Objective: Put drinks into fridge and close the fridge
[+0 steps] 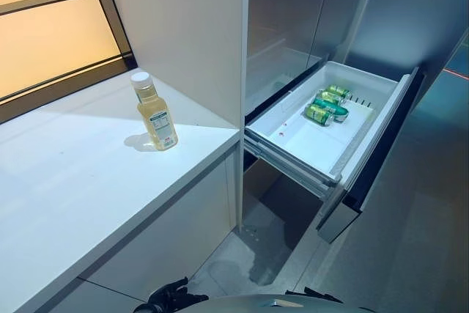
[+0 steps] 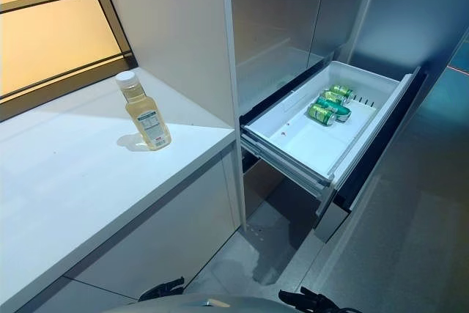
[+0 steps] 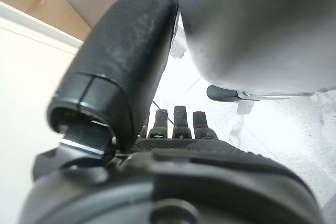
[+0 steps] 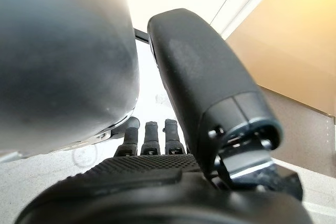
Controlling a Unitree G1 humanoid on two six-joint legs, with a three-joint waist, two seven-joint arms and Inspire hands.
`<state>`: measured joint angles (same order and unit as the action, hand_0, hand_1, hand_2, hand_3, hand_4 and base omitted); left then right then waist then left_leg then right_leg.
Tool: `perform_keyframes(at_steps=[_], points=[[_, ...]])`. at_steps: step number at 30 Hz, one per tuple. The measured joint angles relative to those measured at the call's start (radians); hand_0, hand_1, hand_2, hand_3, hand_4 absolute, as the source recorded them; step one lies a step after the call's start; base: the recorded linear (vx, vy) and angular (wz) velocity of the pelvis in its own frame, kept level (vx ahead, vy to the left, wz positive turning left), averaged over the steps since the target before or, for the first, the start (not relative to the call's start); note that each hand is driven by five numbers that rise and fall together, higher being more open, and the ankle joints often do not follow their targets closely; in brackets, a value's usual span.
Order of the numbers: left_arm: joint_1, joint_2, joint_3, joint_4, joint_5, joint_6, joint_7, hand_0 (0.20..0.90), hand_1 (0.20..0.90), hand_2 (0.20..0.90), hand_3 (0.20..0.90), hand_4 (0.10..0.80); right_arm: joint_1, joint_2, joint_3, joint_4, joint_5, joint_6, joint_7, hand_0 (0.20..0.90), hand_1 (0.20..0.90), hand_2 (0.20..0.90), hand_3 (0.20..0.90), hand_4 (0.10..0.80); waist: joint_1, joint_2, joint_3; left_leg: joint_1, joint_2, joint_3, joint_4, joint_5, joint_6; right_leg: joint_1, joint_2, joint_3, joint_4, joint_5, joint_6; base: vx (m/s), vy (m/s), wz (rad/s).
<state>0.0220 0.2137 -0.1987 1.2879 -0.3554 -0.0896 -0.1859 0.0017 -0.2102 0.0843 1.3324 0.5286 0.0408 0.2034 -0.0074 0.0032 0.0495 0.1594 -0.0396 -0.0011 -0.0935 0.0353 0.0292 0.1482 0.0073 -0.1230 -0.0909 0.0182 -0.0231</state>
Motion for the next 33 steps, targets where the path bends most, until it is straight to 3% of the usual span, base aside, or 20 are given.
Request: perform_keyframes(at_steps=[13, 18, 22, 26, 30, 33], points=[[0.002, -0.003, -0.001, 0.0, 0.016, -0.007, 0.052, 0.9, 0.9, 0.9, 0.9, 0.8, 0.001, 0.0, 0.004, 0.002, 0.0, 0.0, 0.0, 0.9, 0.9, 0.9, 0.9, 0.8, 0.0, -0.001, -0.01, 0.001, 0.0, 0.0, 0.0, 0.0, 0.0, 0.001, 0.0, 0.001, 0.0, 0.0, 0.0, 0.0, 0.0, 0.0], [0.002, -0.003, -0.005, -0.001, 0.061, -0.062, 0.044, 0.9, 0.9, 0.9, 0.9, 0.8, 0.001, 0.0, 0.009, 0.002, 0.0, 0.001, 0.0, 0.9, 0.9, 0.9, 0.9, 0.8, -0.001, -0.002, -0.012, 0.001, 0.0, 0.003, 0.0, 0.0, 0.0, -0.001, 0.0, 0.002, 0.0, 0.0, 0.0, 0.0, 0.0, 0.0], [0.003, 0.001, -0.025, -0.034, 0.034, -0.111, -0.047, 0.9, 0.9, 0.9, 0.9, 0.8, 0.001, -0.002, 0.009, -0.002, -0.002, 0.008, 0.0, 0.9, 0.9, 0.9, 0.9, 0.8, -0.001, 0.0, -0.011, 0.0, 0.0, 0.003, 0.0, 0.0, 0.0, -0.002, 0.0, 0.003, 0.0, 0.0, 0.0, -0.009, 0.005, 0.0], [0.006, 0.028, -0.078, -0.189, -0.017, -0.106, -0.212, 0.9, 0.9, 0.9, 0.9, 0.8, -0.004, -0.008, 0.008, -0.006, -0.004, 0.028, 0.0, 0.9, 0.9, 0.9, 0.9, 0.8, 0.0, 0.007, -0.009, -0.007, 0.0, 0.002, 0.0, 0.002, 0.002, -0.008, 0.0, 0.004, 0.0, 0.0, 0.0, -0.004, 0.008, 0.0], [-0.009, 0.057, -0.092, -0.359, -0.089, 0.054, -0.423, 0.9, 0.9, 0.9, 0.9, 0.8, -0.004, -0.02, 0.008, -0.042, -0.021, 0.048, 0.002, 0.9, 0.9, 0.9, 0.9, 0.8, -0.009, 0.027, -0.006, -0.01, -0.001, 0.003, 0.0, 0.002, 0.002, -0.013, 0.0, 0.005, 0.0, 0.0, 0.0, -0.004, 0.04, -0.01], [-0.01, 0.115, -0.118, -0.546, -0.138, 0.2, -0.562, 0.9, 0.9, 0.9, 0.9, 0.8, -0.003, -0.032, 0.008, -0.068, -0.037, 0.053, 0.003, 0.9, 0.9, 0.9, 0.9, 0.8, -0.017, 0.046, 0.005, -0.01, 0.0, 0.005, 0.0, 0.003, 0.003, -0.013, 0.0, 0.006, 0.0, 0.0, 0.0, 0.0, 0.0, 0.0]])
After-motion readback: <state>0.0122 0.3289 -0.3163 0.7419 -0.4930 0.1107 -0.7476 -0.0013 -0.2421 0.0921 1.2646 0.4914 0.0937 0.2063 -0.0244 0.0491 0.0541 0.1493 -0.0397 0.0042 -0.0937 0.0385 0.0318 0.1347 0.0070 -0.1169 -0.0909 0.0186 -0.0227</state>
